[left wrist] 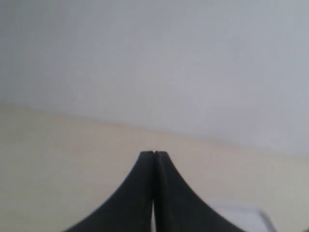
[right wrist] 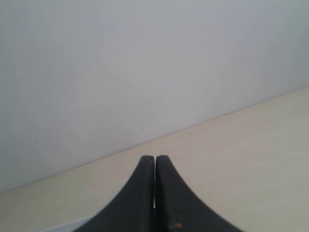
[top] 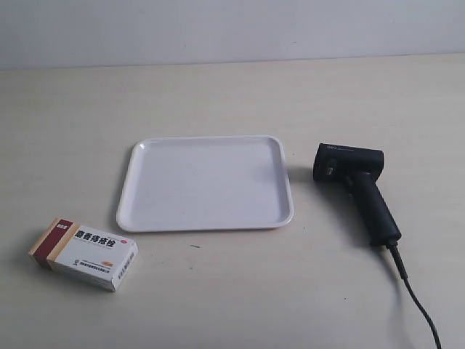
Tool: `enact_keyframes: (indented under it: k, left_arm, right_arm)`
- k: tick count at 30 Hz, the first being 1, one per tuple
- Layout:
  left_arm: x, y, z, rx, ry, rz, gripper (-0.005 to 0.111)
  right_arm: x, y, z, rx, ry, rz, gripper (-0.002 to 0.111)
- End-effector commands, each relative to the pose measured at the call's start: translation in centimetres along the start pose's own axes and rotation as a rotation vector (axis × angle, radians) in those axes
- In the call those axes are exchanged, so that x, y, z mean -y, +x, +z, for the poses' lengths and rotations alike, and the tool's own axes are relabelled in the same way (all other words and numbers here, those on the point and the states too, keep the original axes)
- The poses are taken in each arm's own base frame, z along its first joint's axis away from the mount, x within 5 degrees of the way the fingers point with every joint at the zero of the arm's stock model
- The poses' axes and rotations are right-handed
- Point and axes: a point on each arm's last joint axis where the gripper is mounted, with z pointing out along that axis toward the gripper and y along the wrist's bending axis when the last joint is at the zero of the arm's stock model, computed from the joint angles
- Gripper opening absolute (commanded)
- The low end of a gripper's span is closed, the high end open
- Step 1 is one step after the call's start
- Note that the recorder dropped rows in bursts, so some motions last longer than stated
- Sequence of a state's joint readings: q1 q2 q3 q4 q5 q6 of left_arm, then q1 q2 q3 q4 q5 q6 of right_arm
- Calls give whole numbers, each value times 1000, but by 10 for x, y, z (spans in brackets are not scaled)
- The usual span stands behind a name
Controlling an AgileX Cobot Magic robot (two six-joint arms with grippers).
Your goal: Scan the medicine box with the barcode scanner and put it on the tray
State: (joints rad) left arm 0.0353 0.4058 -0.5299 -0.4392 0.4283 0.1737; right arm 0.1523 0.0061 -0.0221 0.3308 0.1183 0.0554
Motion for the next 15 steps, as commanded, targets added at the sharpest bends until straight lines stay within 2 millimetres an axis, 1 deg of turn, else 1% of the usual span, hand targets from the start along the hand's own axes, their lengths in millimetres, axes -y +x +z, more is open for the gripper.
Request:
enact_keyframes:
  k: [1,3,5,7,8,9,11,13,15]
  left_arm:
    - [3,4,43,-469,81,116,0]
    - [2,13,66,-636,137,147,0]
    - [5,27,86,-749,257,234,0]
    - [17,44,105,-828,429,312,0]
    - [25,54,112,-856,526,379,0]
    - [34,65,118,-879,614,467,0]
    - [45,83,128,-924,719,611,0]
    - [51,103,135,-1004,762,701,0]
    - [52,118,139,-1089,774,777,0]
  right_arm:
    - [1,0,0,17,5,-4,1]
    - [1,0,0,15,5,-4,1]
    - [1,0,0,9,5,-4,1]
    - [1,1,0,5,6,-4,1]
    - [1,1,0,2,6,-7,1]
    - [1,1,0,2,6,-7,1]
    - [1,1,0,2,6,-7,1]
    - [1,1,0,4,6,-7,1]
    - [1,1,0,4,6,-7,1]
